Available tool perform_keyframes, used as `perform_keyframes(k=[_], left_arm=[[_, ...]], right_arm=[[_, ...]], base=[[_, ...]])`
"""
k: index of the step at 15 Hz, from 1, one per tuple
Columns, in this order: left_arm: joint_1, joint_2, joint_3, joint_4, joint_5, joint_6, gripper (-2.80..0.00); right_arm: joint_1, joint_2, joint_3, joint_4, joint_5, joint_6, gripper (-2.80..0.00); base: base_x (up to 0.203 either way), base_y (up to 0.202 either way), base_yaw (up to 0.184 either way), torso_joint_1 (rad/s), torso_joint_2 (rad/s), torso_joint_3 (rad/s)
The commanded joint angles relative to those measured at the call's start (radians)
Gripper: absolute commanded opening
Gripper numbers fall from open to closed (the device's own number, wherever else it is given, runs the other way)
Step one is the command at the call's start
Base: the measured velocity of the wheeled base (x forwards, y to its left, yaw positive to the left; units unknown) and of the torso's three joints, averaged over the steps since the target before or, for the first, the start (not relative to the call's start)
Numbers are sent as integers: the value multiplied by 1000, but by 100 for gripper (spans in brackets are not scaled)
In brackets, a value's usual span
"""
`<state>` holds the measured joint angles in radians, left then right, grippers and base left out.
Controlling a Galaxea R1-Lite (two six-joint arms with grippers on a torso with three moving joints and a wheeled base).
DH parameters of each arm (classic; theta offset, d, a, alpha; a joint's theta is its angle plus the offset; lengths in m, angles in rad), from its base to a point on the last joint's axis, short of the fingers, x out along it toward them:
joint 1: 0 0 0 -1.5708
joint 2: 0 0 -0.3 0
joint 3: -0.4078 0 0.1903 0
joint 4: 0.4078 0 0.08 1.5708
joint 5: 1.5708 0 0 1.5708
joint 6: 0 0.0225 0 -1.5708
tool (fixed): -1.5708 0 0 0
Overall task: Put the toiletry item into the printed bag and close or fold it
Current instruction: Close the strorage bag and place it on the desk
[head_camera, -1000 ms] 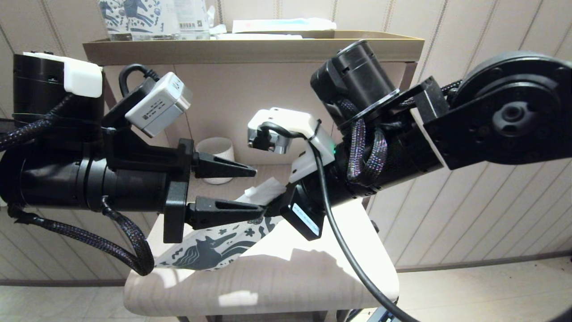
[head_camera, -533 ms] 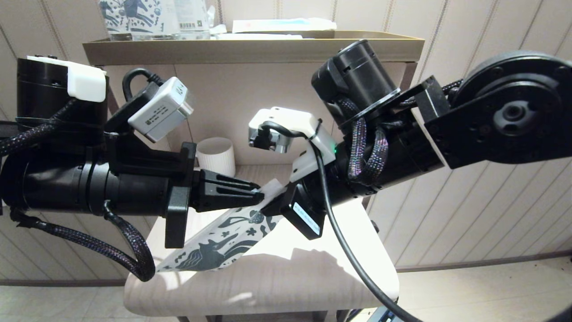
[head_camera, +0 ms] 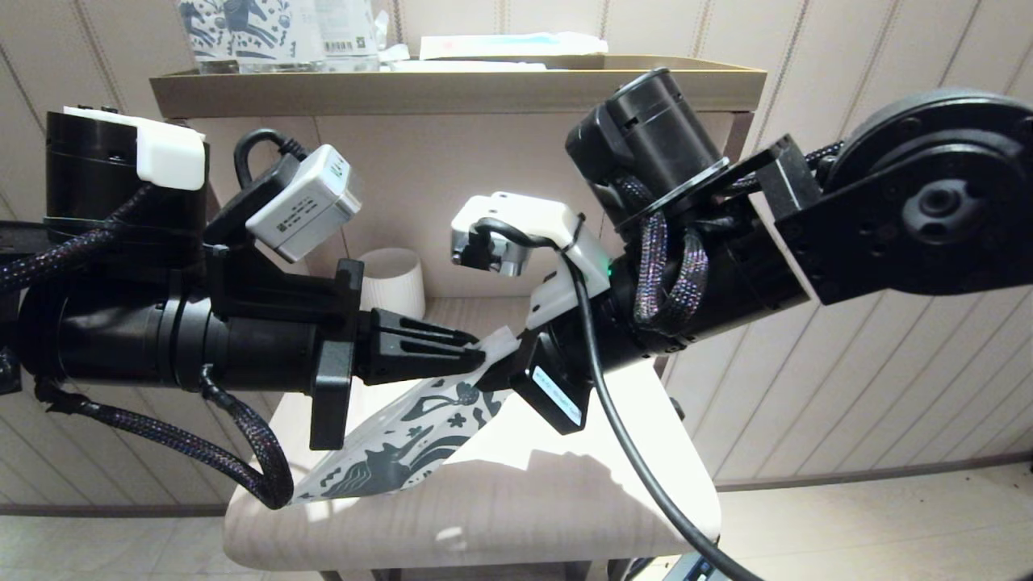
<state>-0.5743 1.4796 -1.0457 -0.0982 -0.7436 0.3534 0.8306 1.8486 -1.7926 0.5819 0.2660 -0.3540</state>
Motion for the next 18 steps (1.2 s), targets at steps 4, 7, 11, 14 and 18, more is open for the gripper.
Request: perform_keyframes(k=[4,7,11,14,18], left_arm=[[1,31,0,-15,0,2,-280],[1,39,1,-15,0,2,-280],[2,45,0,-15,0,2,-280],[2,44,0,-15,0,4,-280],[2,44,1,-15,0,4,-280]], right_arm=[[-5,-45,22,4,2,-3,-280],[-10,-62,39,1,2,-3,-280],[-23,-72,53,-1,2,-3,-280],[-37,-78,53,-2,2,-3,-280],[-39,-75,53,-2,2,-2,-280]], base=[[0,0,0,0,0,0],[0,0,0,0,0,0],[0,0,0,0,0,0],[0,0,0,0,0,0],[0,0,0,0,0,0]])
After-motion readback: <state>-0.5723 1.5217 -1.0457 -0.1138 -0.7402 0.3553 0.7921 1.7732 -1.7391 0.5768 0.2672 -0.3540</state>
